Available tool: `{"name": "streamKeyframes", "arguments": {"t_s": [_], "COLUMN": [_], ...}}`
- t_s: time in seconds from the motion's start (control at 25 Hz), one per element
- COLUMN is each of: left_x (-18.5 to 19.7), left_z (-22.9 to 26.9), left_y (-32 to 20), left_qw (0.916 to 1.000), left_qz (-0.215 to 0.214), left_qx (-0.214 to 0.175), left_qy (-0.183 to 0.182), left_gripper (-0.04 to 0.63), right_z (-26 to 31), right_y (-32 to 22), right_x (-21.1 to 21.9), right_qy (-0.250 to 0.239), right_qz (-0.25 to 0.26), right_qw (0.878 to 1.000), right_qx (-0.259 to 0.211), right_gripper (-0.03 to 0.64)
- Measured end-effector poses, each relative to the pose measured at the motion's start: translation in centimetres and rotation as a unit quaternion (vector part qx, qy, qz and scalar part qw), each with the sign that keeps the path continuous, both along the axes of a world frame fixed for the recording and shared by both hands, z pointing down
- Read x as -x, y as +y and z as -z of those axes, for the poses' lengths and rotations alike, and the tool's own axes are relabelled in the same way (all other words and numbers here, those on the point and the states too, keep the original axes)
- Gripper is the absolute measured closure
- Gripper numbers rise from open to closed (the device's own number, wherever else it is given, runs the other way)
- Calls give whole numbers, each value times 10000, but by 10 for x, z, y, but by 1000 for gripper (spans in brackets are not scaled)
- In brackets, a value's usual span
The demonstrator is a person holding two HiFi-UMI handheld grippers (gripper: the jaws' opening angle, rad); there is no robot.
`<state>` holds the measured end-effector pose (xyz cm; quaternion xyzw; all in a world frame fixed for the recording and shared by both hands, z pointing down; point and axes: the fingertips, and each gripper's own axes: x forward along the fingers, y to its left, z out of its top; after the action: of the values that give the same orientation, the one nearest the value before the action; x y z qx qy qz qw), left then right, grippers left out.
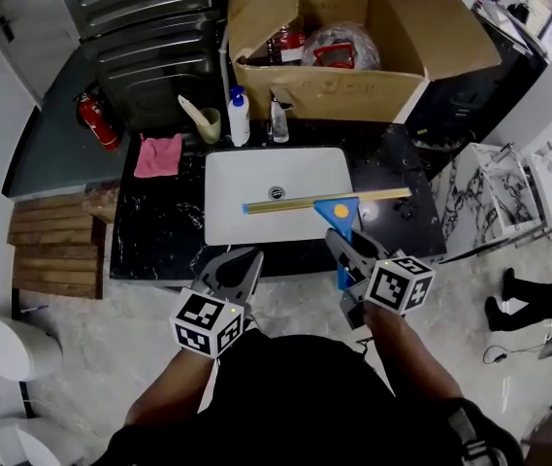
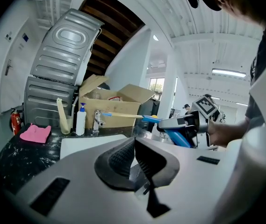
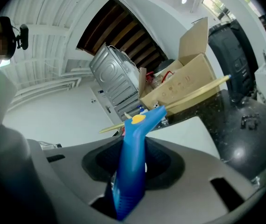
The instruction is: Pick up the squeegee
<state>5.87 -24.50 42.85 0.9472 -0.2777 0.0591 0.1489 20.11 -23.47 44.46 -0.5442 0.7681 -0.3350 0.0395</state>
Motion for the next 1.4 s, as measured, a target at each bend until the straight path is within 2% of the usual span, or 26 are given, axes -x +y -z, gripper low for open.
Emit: {"name": "streamKeyframes", "arguments": {"t_s": [0.48, 0.92, 1.2, 1.4], "left_x": [-42, -47, -47, -48], "left_z": [7, 6, -1, -1], "left_y": [65, 112, 137, 146], "left_qw": [9999, 9981, 9959, 9959], "left_qz": [91, 616, 902, 902], "left_qx": [-50, -58, -4, 23], "left_qy": [-27, -29, -38, -40], "left_gripper": [578, 578, 578, 578], "right_z": [4, 18, 7, 5], "right_y": [51, 96, 113, 121], "right_x": [-40, -55, -59, -57], "right_qy": [-290, -212, -395, -455], "right_qz": [105, 416, 503, 545], "right_qw": [9995, 9977, 9966, 9960], "right_qx": [-67, -487, -515, -542], "right_gripper": [482, 482, 482, 482]}}
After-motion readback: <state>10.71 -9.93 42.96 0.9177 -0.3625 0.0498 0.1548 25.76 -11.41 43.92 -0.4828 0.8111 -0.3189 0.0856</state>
